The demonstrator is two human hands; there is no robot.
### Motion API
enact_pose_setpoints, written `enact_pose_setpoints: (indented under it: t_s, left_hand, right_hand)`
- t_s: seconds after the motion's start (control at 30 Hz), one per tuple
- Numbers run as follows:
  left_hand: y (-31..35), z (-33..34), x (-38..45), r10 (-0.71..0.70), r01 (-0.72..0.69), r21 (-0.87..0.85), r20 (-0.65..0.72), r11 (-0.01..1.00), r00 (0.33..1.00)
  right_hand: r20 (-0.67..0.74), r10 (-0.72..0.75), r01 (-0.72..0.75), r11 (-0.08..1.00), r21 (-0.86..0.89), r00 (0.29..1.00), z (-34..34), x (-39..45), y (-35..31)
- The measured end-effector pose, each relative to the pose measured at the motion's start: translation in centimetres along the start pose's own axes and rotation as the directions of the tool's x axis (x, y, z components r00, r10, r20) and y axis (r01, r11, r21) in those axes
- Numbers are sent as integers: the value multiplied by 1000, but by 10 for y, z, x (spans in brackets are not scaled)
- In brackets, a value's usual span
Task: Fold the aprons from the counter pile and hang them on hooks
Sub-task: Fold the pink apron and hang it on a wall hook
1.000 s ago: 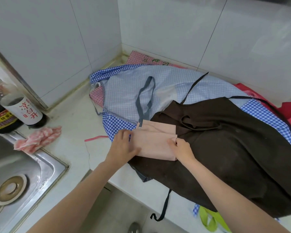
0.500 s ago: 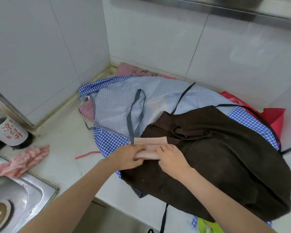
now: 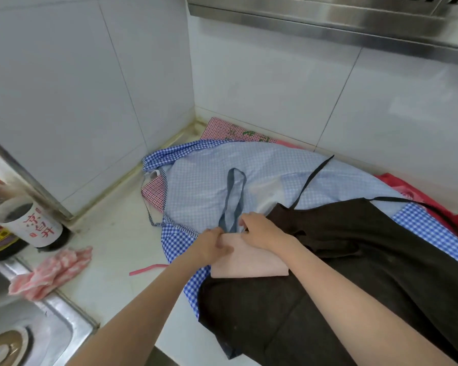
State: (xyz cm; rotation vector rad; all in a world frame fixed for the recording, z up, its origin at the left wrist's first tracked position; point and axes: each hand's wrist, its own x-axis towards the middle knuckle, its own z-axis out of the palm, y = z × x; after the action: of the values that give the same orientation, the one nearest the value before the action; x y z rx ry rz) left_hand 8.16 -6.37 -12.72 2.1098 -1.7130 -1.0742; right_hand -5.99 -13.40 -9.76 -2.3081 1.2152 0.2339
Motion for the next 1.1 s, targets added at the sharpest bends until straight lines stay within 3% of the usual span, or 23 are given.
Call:
enact_pose_setpoints:
  t_s: [0.07, 0.13, 0.2, 0.3, 0.4, 0.5, 0.63, 0.77, 0.87, 0.93, 1.1]
  left_hand:
    - [0, -2, 4, 16, -16, 0, 20, 1000, 1000]
    - [-2, -6, 9, 14, -13, -22, 58, 1000, 998]
    - [-3, -11, 13, -2, 7, -42, 96, 999, 995]
    - [-4, -11, 19, -35, 36, -14, 118, 999, 992]
    - [-2, -9, 26, -30, 28, 22, 66, 999, 997]
    - [3, -13, 29, 36, -37, 138, 12, 990, 999]
    - [13, -17, 32, 128, -131, 111, 33, 985, 991]
    - [15, -25, 32, 173, -208, 153, 216, 966, 961]
    - [18, -23, 33, 186, -311, 258, 414, 915, 891]
    - [23, -19, 33, 202, -395, 331, 489, 857, 848]
    - [33, -18, 35, 354, -518, 191, 536, 834, 766]
  right_hand:
    - [-42, -94, 94, 996, -2, 995, -3, 17, 1]
    - [46, -190, 196, 958, -209, 981, -3, 35, 1]
    - [135, -188, 229, 856, -463, 973, -6, 45, -1]
    - [107, -281, 280, 697, -661, 954, -13, 54, -4]
    - [105, -441, 390, 627, -674, 891, -31, 56, -2]
    - [191, -422, 459, 746, -482, 887, -58, 46, 0]
    - [263, -266, 331, 911, -245, 927, -81, 31, 8]
    - [280, -73, 53, 996, 78, 957, -104, 9, 19]
    - [470, 142, -150, 988, -20, 871, -102, -11, 36]
    - [512, 244, -213, 970, -120, 824, -95, -25, 43]
    - [578, 391, -368, 915, -164, 716, -71, -59, 40]
